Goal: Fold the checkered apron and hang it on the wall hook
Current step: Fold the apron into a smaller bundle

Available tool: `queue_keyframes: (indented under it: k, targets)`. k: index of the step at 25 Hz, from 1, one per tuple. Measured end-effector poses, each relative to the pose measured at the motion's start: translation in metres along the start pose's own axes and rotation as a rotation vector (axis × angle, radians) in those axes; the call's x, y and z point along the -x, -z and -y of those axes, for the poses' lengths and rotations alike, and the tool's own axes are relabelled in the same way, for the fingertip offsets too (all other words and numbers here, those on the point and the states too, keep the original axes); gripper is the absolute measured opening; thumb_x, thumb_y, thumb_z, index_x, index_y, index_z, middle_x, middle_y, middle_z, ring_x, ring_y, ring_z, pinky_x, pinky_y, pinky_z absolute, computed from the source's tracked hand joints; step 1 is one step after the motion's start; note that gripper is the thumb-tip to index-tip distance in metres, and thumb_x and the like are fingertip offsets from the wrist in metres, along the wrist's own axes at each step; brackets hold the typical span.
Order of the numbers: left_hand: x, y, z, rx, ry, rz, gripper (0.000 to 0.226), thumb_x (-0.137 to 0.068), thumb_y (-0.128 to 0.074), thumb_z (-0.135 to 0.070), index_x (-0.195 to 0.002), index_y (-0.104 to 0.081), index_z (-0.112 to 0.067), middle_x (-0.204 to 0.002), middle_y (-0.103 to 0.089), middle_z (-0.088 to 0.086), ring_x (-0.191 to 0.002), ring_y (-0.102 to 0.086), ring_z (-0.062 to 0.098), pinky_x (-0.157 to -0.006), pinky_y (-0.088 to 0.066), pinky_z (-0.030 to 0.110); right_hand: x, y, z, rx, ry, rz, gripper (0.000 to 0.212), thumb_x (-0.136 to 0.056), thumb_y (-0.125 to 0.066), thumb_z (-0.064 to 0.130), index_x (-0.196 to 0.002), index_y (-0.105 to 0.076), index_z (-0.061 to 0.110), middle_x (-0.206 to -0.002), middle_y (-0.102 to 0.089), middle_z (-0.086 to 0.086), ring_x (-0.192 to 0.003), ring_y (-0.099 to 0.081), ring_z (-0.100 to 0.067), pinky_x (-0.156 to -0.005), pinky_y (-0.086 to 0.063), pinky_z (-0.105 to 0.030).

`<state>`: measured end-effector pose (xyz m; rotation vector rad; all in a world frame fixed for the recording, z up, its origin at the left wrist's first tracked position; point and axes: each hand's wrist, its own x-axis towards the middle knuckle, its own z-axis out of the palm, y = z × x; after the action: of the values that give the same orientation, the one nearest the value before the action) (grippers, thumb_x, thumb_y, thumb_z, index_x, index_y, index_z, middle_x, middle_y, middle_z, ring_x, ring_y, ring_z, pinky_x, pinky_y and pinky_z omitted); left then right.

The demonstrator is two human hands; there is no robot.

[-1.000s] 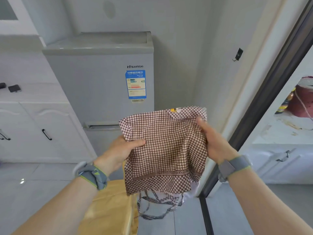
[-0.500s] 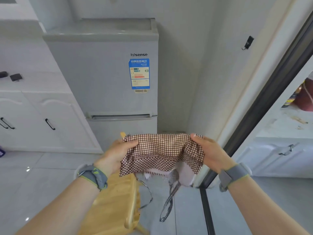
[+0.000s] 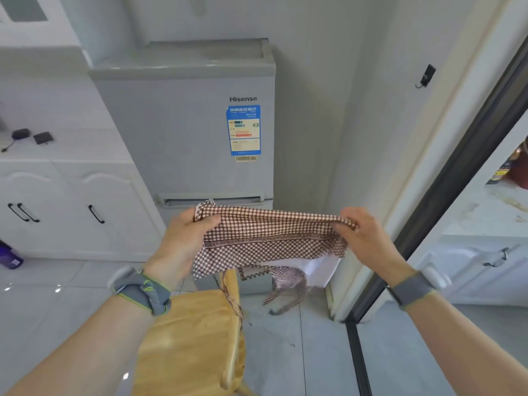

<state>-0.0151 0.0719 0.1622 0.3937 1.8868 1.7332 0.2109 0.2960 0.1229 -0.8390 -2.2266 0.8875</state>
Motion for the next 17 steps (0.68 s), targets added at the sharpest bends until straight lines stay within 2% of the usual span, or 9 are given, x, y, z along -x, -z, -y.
queue_keyframes:
  k: [2, 4, 7, 9, 10, 11, 13, 15, 17]
  targets:
    - [-0.001, 0.004, 0.003, -0.212, -0.119, -0.053, 0.010, -0.088, -0.064, -0.015, -0.096, -0.070, -0.016, -0.094, -0.076, 0.003, -0.088, -0.071, 0.020, -0.081, -0.055, 0.039, -0.008, 0.007, 0.008, -0.363, -0.128, 0.020, 0.010, -0.093, -0.058, 0.008, -0.094, -0.067, 0.005, -0.093, -0.069, -0.009, -0.089, -0.063, -0.019, -0.081, -0.049, -0.035]
    - [-0.009, 0.010, 0.005, -0.327, -0.155, -0.110, 0.017, -0.086, -0.066, -0.022, -0.101, -0.066, -0.015, -0.096, -0.073, 0.001, -0.091, -0.069, 0.021, -0.082, -0.055, 0.041, -0.012, 0.010, 0.019, -0.462, -0.133, 0.012, 0.012, -0.095, -0.054, 0.012, -0.094, -0.065, 0.009, -0.094, -0.072, -0.009, -0.086, -0.068, -0.019, -0.077, -0.055, -0.036]
    - [-0.018, 0.021, -0.005, -0.581, -0.240, -0.200, 0.072, -0.071, -0.068, -0.050, -0.126, -0.047, -0.009, -0.110, -0.062, 0.003, -0.107, -0.063, 0.026, -0.084, -0.051, 0.038, -0.017, 0.015, 0.045, -0.425, 0.030, 0.034, 0.014, -0.096, -0.054, 0.012, -0.093, -0.065, 0.022, -0.092, -0.072, 0.003, -0.086, -0.068, -0.009, -0.078, -0.056, -0.029]
    - [-0.013, 0.003, -0.021, -0.752, -0.448, -0.040, 0.097, -0.065, -0.063, -0.067, -0.144, -0.027, -0.023, -0.144, -0.041, 0.003, -0.137, -0.037, 0.020, -0.109, -0.035, 0.040, -0.022, 0.019, 0.058, -0.403, 0.134, 0.153, 0.018, -0.095, -0.055, 0.010, -0.093, -0.065, 0.024, -0.090, -0.073, 0.007, -0.086, -0.068, -0.006, -0.079, -0.055, -0.026]
    - [-0.009, -0.017, -0.029, -0.766, -0.485, 0.204, 0.102, -0.063, -0.063, -0.070, -0.148, -0.022, -0.030, -0.155, -0.027, -0.003, -0.145, -0.021, 0.013, -0.117, -0.023, 0.039, -0.025, 0.021, 0.065, -0.402, 0.158, 0.249, 0.018, -0.095, -0.056, 0.008, -0.094, -0.065, 0.024, -0.089, -0.073, 0.009, -0.085, -0.067, -0.006, -0.079, -0.055, -0.025]
    - [-0.003, -0.041, -0.034, -0.747, -0.458, 0.475, 0.099, -0.062, -0.064, -0.068, -0.147, -0.026, -0.034, -0.159, -0.024, -0.005, -0.146, -0.018, 0.010, -0.119, -0.019, 0.038, -0.026, 0.022, 0.071, -0.403, 0.171, 0.346, 0.017, -0.094, -0.056, 0.007, -0.094, -0.065, 0.021, -0.087, -0.073, 0.009, -0.084, -0.067, -0.005, -0.077, -0.054, -0.023]
    - [0.004, -0.081, -0.031, -0.680, -0.344, 0.811, 0.074, -0.062, -0.071, -0.056, -0.128, -0.054, -0.030, -0.141, -0.055, 0.000, -0.130, -0.049, 0.013, -0.111, -0.038, 0.040, -0.030, 0.027, 0.080, -0.355, 0.196, 0.476, 0.013, -0.094, -0.055, 0.005, -0.097, -0.064, 0.014, -0.085, -0.071, 0.007, -0.082, -0.065, -0.001, -0.074, -0.053, -0.018]
    - [0.001, -0.099, -0.016, -0.620, -0.287, 0.830, 0.051, -0.064, -0.077, -0.043, -0.109, -0.068, -0.021, -0.112, -0.073, 0.000, -0.102, -0.068, 0.013, -0.096, -0.051, 0.039, -0.036, 0.034, 0.080, -0.298, 0.207, 0.484, 0.010, -0.094, -0.055, 0.006, -0.100, -0.064, 0.004, -0.087, -0.068, 0.005, -0.079, -0.063, 0.004, -0.073, -0.051, -0.014]
    - [-0.001, -0.104, 0.001, -0.635, -0.263, 0.745, 0.036, -0.071, -0.079, -0.035, -0.101, -0.069, -0.020, -0.099, -0.074, -0.007, -0.088, -0.068, 0.008, -0.085, -0.054, 0.031, -0.042, 0.040, 0.064, -0.287, 0.123, 0.440, 0.019, -0.094, -0.057, 0.014, -0.105, -0.065, 0.000, -0.091, -0.070, 0.003, -0.081, -0.065, 0.003, -0.075, -0.051, -0.015]
